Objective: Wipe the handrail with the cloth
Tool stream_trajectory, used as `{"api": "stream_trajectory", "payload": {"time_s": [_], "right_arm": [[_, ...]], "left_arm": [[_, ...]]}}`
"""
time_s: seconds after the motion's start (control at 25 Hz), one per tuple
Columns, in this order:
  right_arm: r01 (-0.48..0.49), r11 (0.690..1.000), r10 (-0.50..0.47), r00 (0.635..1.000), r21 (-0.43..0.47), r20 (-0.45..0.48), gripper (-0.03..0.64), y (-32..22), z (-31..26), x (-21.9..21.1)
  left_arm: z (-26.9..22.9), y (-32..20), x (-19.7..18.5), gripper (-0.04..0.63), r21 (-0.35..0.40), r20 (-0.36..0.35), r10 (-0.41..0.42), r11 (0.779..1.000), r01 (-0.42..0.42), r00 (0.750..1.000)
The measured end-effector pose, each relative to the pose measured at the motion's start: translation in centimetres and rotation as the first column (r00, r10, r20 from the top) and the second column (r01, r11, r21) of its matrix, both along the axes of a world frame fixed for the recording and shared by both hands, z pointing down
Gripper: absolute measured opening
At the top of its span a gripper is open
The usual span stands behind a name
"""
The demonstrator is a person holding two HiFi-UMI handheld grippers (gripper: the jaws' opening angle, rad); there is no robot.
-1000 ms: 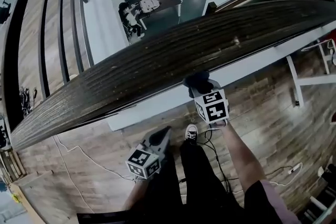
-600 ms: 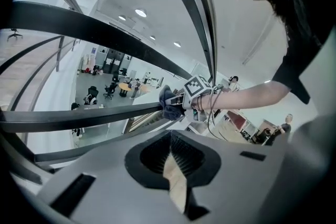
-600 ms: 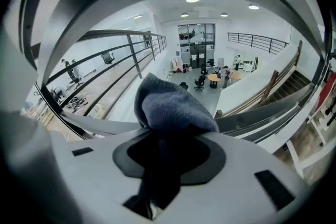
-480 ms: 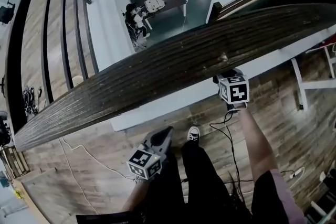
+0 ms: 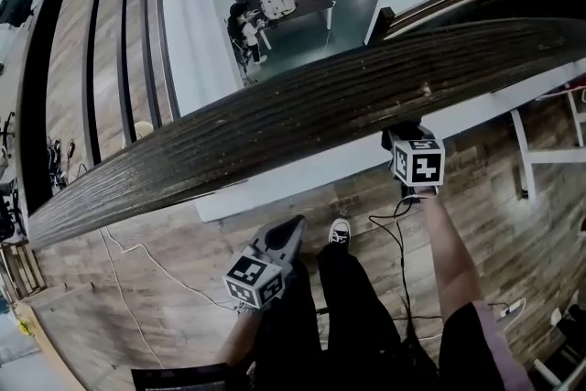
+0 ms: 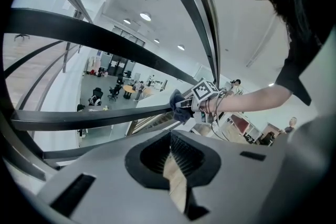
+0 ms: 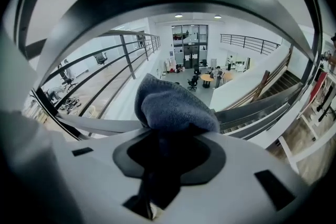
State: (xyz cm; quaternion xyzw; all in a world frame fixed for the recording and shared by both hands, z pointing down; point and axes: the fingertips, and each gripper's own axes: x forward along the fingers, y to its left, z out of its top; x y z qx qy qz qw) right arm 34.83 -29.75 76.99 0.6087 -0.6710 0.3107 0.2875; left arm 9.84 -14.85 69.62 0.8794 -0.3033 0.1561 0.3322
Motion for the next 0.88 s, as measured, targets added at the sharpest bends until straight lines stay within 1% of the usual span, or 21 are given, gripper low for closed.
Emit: {"api": "stream_trajectory", "payload": {"time_s": [0.12,0.28,0.48,0.6,0.68,0.76,0.88], "right_arm": [[-0.009,1.000,0.009,0.999,0.013,0.048,0.109,1.8,-0.8,-3.3],[-0.035,0.999,0.033,0.993,0.019,0.116,0.109,5.8,-2.7,-8.5],[-0.119,0.993,0.111,0.970,0.024,0.217,0.109,11.6,-7.0,-13.8],[-0.168,0.985,0.149,0.952,0.048,0.267,0.109,14.3,-9.7,-16.9],[-0.195,0.979,0.171,0.943,0.056,0.286,0.109,16.1,-11.3,-18.9],[-0.217,0.975,0.191,0.934,0.053,0.302,0.109,18.4,-12.5,-20.7],[-0.261,0.964,0.230,0.916,0.055,0.328,0.109,21.8,-14.4,-22.5]], "left_arm": [[-0.9,0.2,-1.3,0.000,0.011,-0.011,0.006,1.000,-0.006,1.000],[-2.4,1.6,-4.5,0.000,0.020,-0.016,0.024,1.000,-0.023,1.000],[-5.6,3.6,-8.5,0.000,0.032,-0.004,0.061,0.998,-0.061,0.998],[-7.2,3.9,-11.2,0.000,0.068,-0.002,0.077,0.995,-0.077,0.997],[-8.2,4.1,-12.9,0.000,0.082,-0.012,0.074,0.994,-0.072,0.997],[-9.2,4.8,-14.4,0.000,0.078,-0.026,0.060,0.995,-0.058,0.998],[-10.6,5.9,-16.3,0.000,0.080,-0.041,0.046,0.996,-0.043,0.998]]}}
